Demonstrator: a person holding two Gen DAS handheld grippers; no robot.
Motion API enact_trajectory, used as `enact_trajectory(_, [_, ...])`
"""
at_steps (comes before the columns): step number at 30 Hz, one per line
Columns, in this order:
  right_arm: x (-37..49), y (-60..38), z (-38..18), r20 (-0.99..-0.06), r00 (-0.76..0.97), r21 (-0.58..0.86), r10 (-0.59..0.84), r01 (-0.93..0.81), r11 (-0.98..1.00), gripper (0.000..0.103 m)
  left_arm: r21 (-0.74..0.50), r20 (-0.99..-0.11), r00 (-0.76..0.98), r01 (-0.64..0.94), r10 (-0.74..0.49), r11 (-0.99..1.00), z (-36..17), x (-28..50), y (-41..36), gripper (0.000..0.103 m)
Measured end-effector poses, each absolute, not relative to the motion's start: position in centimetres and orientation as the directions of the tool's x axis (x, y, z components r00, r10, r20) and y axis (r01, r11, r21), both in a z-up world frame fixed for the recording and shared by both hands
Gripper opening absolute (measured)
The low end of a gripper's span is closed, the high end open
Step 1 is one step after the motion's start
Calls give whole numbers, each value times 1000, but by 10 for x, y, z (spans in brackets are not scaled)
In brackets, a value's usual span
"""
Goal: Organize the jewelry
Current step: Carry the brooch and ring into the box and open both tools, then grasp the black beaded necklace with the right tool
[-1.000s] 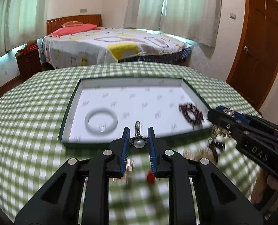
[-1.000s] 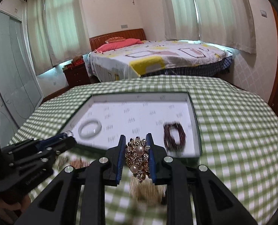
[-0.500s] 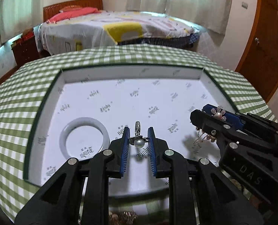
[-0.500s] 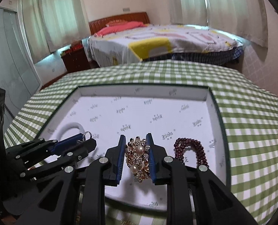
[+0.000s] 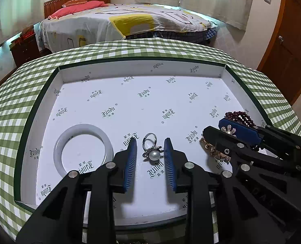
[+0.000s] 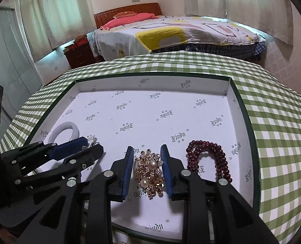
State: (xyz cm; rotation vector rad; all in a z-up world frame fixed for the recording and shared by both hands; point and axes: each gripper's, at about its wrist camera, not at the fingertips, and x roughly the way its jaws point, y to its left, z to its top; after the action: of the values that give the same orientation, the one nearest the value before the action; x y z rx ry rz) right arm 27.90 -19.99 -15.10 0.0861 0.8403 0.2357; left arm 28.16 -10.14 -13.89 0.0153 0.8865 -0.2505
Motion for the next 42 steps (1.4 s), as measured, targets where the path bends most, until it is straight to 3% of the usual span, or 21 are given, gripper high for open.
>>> enact_trajectory(4, [278, -206, -148, -718, 654, 176, 238, -161, 971, 32, -104, -766, 610, 192, -202, 976, -139, 281, -95, 49])
enact_trajectory(16, [262, -217, -130, -684, 700, 153, 205, -137, 979, 41, -119, -729, 649, 191, -217, 974, -121, 263, -91, 68])
enact_trajectory(32, [191, -230, -117, -647, 750, 114, 142, -89, 989, 42, -99, -668, 716, 186, -204, 978, -94, 191, -68, 69])
enact_trajectory(42, [158, -239, -147, -694, 712, 102, 107, -50, 993, 42, -79, -679, 713, 164, -173, 983, -102, 142, -45, 69])
